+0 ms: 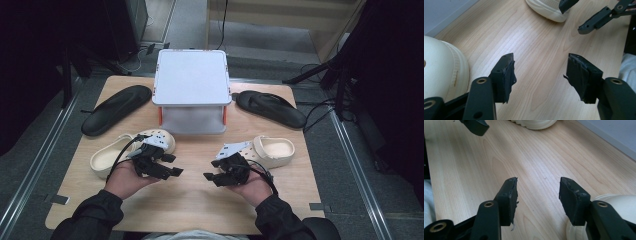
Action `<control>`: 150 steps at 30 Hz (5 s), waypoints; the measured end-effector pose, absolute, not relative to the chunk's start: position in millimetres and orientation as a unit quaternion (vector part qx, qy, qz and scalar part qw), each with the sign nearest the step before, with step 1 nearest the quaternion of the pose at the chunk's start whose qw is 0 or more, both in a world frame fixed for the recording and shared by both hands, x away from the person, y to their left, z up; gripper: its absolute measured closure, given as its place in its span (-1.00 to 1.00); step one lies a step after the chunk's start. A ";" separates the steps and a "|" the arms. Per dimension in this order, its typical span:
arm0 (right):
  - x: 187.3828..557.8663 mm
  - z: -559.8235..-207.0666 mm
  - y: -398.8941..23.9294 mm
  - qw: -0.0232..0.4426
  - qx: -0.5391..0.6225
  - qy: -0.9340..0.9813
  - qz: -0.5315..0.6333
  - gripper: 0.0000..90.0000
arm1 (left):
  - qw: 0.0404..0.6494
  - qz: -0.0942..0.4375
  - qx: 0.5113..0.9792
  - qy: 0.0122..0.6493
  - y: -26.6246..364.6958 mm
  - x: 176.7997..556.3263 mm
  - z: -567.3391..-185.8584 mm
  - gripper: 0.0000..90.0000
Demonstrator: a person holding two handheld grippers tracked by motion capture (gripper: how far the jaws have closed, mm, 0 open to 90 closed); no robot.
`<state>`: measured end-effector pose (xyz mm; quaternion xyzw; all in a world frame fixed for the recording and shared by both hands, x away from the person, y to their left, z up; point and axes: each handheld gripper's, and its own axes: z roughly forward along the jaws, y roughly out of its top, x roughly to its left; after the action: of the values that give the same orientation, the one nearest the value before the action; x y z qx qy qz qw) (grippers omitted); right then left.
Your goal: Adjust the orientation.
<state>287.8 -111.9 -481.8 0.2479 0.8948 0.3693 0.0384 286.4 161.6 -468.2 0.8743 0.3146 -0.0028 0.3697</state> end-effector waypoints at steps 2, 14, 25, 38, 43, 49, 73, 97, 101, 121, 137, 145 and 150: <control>289.1 -480.7 -113.6 0.037 0.251 0.893 0.373 0.10 | 0.369 -0.002 0.876 0.311 163.9 285.6 -466.9 -0.13; 291.6 -477.6 -113.1 0.032 0.245 0.895 0.373 0.08 | 0.372 -0.002 0.871 0.320 172.2 282.9 -466.0 -0.04; 297.3 -474.0 -109.2 0.020 0.246 0.892 0.379 0.08 | 0.365 0.012 0.866 0.342 189.8 276.4 -461.5 -0.03; 301.1 -474.6 -99.7 0.007 0.228 0.901 0.368 0.07 | 0.361 0.016 0.857 0.367 210.3 272.8 -456.0 -0.02; 301.6 -474.8 -97.5 0.004 0.224 0.903 0.366 0.07 | 0.359 0.024 0.854 0.375 220.1 270.8 -451.9 -0.02; 301.3 -475.6 -97.2 0.006 0.223 0.905 0.361 0.08 | 0.358 0.034 0.850 0.385 232.4 270.6 -447.6 -0.02; 302.5 -477.0 -98.5 0.009 0.224 0.906 0.359 0.07 | 0.346 0.050 0.826 0.443 284.1 275.2 -456.9 0.03; 302.3 -479.4 -97.2 0.008 0.225 0.907 0.355 0.07 | 0.332 0.051 0.850 0.407 268.6 302.6 -478.2 0.67; 303.7 -478.1 -99.9 0.007 0.231 0.903 0.361 0.07 | 0.348 0.041 0.839 0.416 264.0 301.0 -467.5 0.72; 300.2 -471.4 -115.0 0.026 0.256 0.886 0.386 0.07 | 0.352 0.024 0.864 0.359 178.0 288.2 -450.1 0.72; 293.3 -474.8 -118.7 0.031 0.277 0.873 0.400 0.09 | 0.328 -0.019 0.888 0.323 149.5 290.4 -477.7 0.68; 287.9 -475.5 -114.0 0.038 0.279 0.871 0.402 0.08 | 0.338 -0.042 0.883 0.324 158.2 293.2 -471.1 0.05; 285.0 -472.7 -113.3 0.041 0.283 0.868 0.405 0.07 | 0.343 -0.040 0.880 0.328 172.6 294.3 -457.8 -0.03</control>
<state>285.0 -113.3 -472.7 0.2826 0.8684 0.4054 0.0414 294.3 172.6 -457.8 0.8796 0.3279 -0.0396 0.3425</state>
